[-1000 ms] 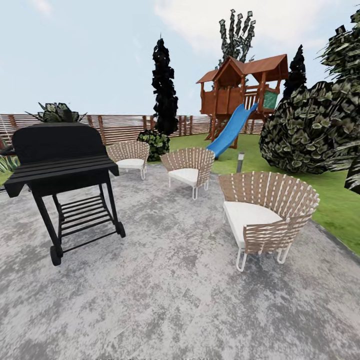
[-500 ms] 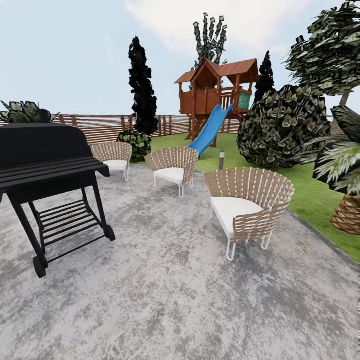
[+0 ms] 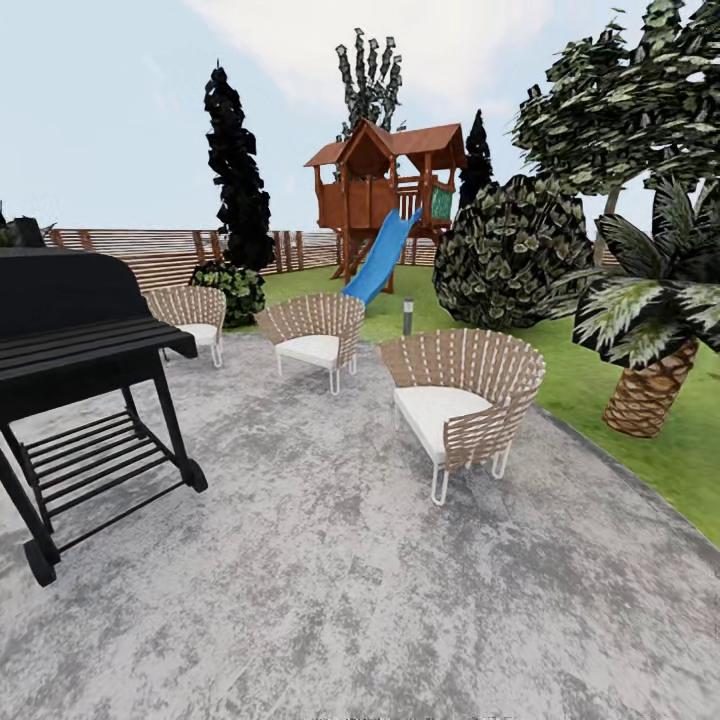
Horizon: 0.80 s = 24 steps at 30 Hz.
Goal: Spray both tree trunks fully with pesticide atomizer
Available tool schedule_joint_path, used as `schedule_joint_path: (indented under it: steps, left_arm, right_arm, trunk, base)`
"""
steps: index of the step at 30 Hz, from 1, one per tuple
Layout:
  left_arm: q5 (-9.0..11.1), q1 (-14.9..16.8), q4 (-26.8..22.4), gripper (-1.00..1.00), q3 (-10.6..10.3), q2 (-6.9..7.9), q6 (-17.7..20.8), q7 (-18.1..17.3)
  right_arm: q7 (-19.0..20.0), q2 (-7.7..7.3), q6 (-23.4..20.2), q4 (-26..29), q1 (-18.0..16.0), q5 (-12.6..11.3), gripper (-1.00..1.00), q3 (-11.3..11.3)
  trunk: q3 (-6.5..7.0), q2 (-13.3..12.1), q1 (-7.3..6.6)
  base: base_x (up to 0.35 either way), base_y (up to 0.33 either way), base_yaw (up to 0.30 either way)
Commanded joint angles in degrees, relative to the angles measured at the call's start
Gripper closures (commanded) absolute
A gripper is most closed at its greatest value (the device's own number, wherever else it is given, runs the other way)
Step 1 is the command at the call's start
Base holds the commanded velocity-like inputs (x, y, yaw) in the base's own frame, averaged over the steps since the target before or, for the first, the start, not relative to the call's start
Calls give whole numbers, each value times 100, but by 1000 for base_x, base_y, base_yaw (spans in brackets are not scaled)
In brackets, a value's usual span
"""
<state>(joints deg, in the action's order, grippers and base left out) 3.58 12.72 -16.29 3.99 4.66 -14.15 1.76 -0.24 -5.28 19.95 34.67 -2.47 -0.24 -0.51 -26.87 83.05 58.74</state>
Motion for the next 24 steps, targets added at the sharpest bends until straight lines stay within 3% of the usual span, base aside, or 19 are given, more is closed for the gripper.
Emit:
schedule_joint_path:
  steps: [1, 24]
  left_arm:
    - [37, 2, 3, -100, -3, 0, -18, 0]
    - [37, 2, -6, -100, -3, 5, -9, 17]
  right_arm:
    - [-2, 1, 17, -4, -3, -2, -100, -2]
    - [-2, 1, 17, -4, -4, -2, -100, -2]
  trunk:
    - [-6, 3, -1]
    - [-42, 84, 42]
  base:
    - [-111, 143, -267]
    - [-35, 37, -267]
